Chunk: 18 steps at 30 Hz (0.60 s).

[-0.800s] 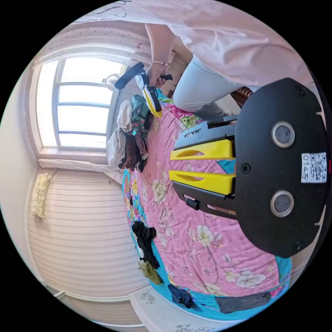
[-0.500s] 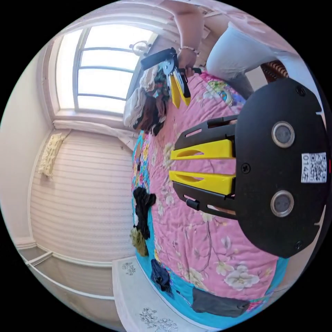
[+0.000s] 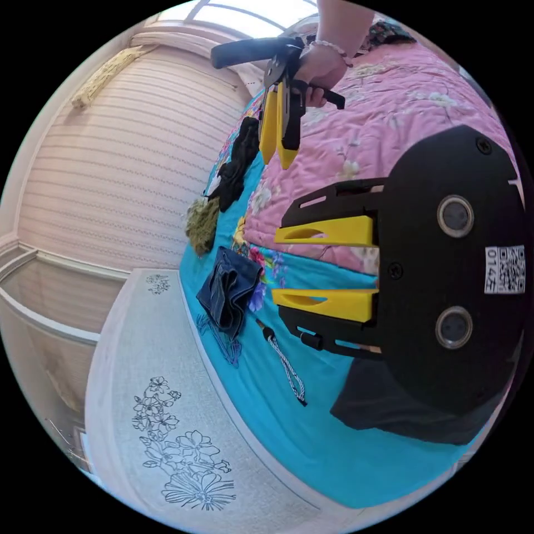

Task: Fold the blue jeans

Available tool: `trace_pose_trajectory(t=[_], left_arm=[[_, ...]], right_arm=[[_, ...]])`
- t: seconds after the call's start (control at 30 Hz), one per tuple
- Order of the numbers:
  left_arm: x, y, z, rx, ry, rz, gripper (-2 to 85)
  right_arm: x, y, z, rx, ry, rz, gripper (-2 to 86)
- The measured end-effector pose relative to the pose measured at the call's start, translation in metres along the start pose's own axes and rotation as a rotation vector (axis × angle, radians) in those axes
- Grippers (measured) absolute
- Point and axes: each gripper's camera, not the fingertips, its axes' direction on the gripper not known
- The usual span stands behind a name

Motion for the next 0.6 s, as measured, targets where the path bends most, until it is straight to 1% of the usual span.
trace_pose_trajectory(t=[0.03, 0.17, 0.23, 0.33, 0.37, 0.43, 0.5, 0.57, 0.6], left_arm=[[-0.016, -0.017, 0.021, -0.045, 0.003, -0.019, 11.5], [-0.046, -0.059, 0.072, -0.076, 0.066, -0.107, 11.3], [-0.047, -0.08, 0.099, -0.083, 0.101, -0.082, 11.5], [-0.041, -0.102, 0.128, -0.088, 0.092, -0.032, 11.8], [-0.042, -0.106, 0.134, -0.096, 0.096, -0.04, 11.8], [-0.045, -0.117, 0.159, -0.147, 0.128, -0.109, 11.4], [-0.045, -0.12, 0.17, -0.155, 0.144, -0.147, 9.7], [-0.038, -0.122, 0.173, -0.121, 0.118, -0.095, 6.6], [-0.03, -0.124, 0.174, -0.11, 0.096, -0.024, 4.6]], right_arm=[[0.001, -0.032, 0.024, -0.017, 0.046, 0.006, 16.5], [0.003, -0.106, 0.082, -0.07, 0.097, 0.002, 16.1], [0.0, -0.14, 0.11, -0.083, 0.163, -0.044, 15.9], [-0.003, -0.175, 0.141, -0.111, 0.243, -0.091, 14.9], [-0.001, -0.181, 0.146, -0.117, 0.242, -0.088, 14.6], [0.01, -0.195, 0.172, -0.225, 0.212, -0.052, 13.1], [0.019, -0.196, 0.188, -0.299, 0.196, -0.015, 11.2], [0.025, -0.192, 0.188, -0.29, 0.206, -0.021, 8.3], [0.026, -0.186, 0.187, -0.28, 0.247, -0.076, 6.7]])
